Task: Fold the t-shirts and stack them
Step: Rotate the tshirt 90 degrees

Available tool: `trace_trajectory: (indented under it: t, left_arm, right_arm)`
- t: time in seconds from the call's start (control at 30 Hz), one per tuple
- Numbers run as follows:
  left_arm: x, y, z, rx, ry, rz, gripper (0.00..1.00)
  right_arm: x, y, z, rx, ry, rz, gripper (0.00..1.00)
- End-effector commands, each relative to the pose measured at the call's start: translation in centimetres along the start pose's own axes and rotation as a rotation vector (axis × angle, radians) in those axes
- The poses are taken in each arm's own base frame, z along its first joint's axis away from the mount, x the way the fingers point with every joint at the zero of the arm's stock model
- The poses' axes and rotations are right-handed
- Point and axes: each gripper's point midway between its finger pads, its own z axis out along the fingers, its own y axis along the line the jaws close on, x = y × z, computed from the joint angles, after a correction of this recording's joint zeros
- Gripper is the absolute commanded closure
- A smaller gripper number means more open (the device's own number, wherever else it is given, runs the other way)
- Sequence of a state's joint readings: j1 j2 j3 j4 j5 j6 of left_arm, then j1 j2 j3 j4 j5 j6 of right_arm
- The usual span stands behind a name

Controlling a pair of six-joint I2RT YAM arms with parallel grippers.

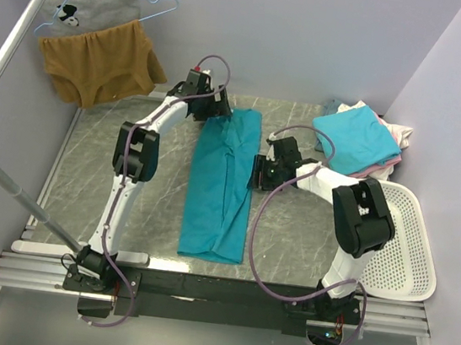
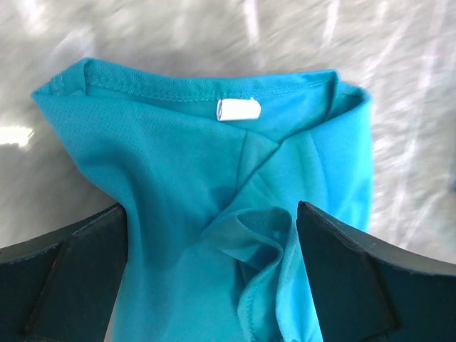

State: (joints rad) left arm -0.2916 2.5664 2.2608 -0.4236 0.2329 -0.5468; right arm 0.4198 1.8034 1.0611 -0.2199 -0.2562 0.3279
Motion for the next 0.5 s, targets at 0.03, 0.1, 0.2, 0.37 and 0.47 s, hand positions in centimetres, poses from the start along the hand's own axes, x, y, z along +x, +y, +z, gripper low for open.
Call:
trace_trajectory:
  t: [0.03, 0.1, 0.2, 0.37, 0.47]
  left_arm:
    - [-1.9, -3.0, -0.2, 0.160, -0.011, -0.018, 0.01]
    - [-2.0, -2.9, -2.1, 0.134, -0.028, 0.002, 0.00]
    - [-2.0, -2.2, -4.6, 0.091, -0.053, 0.013, 0.01]
    - [0.9, 0.1, -5.4, -0.008, 0.053, 0.003, 0.01]
    - [3.1, 2.5, -5.8, -0.107, 0.109, 0.000, 0.01]
  right_arm:
    - [-2.2, -0.8, -0.7, 0.020, -0.040, 0.013, 0.37]
    - [-2.6, -0.6, -1.3, 0.015, -0.056, 0.010, 0.37]
    - [-3.0, 0.1, -2.2, -0.008, -0.078, 0.004, 0.37]
    - [-2.7, 0.6, -3.0, -0.033, -0.089, 0.011, 0.37]
    - [-2.3, 0.6, -3.4, -0.038, -0.092, 0.014, 0.37]
